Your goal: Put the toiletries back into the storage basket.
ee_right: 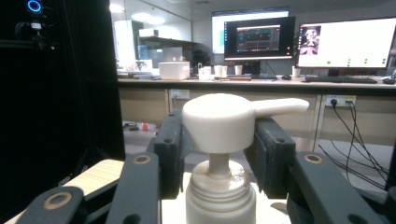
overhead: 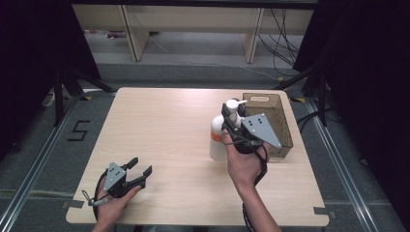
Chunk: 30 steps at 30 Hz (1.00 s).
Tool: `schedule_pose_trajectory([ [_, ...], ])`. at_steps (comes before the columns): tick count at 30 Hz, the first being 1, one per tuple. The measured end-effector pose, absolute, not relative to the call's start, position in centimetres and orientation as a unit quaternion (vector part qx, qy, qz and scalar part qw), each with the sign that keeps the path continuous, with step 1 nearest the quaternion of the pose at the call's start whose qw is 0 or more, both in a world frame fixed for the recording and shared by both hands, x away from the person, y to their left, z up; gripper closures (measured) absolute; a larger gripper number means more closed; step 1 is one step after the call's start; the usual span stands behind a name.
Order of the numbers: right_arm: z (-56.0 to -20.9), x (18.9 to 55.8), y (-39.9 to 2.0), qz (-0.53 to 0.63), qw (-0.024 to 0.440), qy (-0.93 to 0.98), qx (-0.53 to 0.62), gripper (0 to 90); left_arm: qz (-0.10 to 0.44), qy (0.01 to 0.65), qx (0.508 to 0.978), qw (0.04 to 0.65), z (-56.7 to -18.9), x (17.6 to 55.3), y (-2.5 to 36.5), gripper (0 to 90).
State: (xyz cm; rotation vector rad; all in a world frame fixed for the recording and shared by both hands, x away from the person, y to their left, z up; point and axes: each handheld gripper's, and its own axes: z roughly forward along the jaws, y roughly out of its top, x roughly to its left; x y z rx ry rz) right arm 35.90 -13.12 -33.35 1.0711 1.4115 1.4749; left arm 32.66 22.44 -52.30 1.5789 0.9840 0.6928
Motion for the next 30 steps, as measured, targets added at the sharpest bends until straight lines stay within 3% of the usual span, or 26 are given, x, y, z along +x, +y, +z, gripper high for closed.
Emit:
schedule_pose_trajectory([
  [30, -32.9, 35.7, -17.7, 0.574, 0.445, 0.532, 0.436, 60.0, 0.292, 0.416, 0.665, 0.547, -52.3, 32.7, 22.4, 33.9],
])
